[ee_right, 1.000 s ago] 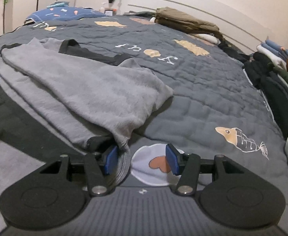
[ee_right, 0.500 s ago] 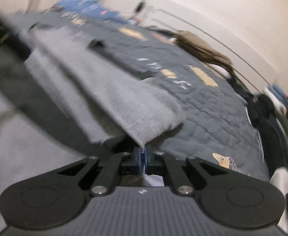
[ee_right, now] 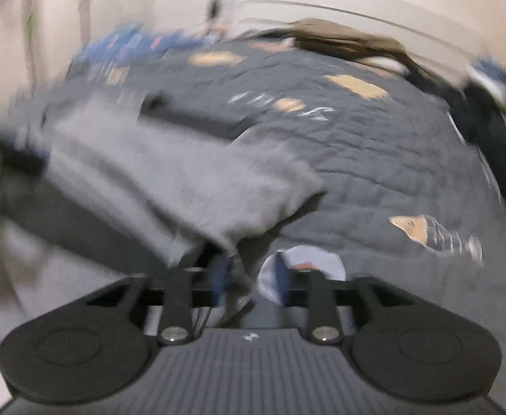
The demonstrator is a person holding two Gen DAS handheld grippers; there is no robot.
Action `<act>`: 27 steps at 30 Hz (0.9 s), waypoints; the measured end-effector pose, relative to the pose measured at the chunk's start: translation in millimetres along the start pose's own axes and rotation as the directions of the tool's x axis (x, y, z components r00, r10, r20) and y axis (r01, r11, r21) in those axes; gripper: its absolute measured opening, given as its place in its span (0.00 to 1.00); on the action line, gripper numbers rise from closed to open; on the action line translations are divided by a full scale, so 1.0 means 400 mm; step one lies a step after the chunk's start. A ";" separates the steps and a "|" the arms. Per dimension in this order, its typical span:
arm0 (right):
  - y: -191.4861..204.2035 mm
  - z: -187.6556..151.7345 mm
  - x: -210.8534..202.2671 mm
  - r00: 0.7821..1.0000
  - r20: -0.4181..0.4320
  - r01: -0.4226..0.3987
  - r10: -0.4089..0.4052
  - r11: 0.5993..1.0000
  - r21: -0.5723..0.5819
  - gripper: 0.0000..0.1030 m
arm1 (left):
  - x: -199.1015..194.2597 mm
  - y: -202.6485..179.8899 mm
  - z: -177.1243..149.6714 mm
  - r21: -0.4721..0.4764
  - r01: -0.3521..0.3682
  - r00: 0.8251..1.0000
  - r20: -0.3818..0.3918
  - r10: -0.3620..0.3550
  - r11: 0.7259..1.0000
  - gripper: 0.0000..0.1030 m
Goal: Fold clothes
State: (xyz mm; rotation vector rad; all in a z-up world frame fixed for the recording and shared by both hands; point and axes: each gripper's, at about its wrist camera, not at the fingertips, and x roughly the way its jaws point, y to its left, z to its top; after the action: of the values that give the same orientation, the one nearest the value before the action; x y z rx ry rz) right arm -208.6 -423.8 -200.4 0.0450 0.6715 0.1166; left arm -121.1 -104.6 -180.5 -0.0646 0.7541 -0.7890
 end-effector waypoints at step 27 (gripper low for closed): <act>-0.265 0.066 0.319 0.978 0.019 -0.163 0.207 0.707 0.688 0.51 | -0.033 0.101 0.033 -0.053 -0.079 0.996 0.026 0.080 0.995 0.74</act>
State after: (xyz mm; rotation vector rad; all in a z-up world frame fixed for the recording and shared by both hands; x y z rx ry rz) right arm -83.2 -513.6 -266.9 0.8435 0.7400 0.0554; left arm -93.8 -69.6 -175.7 -0.0918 0.7461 -0.6914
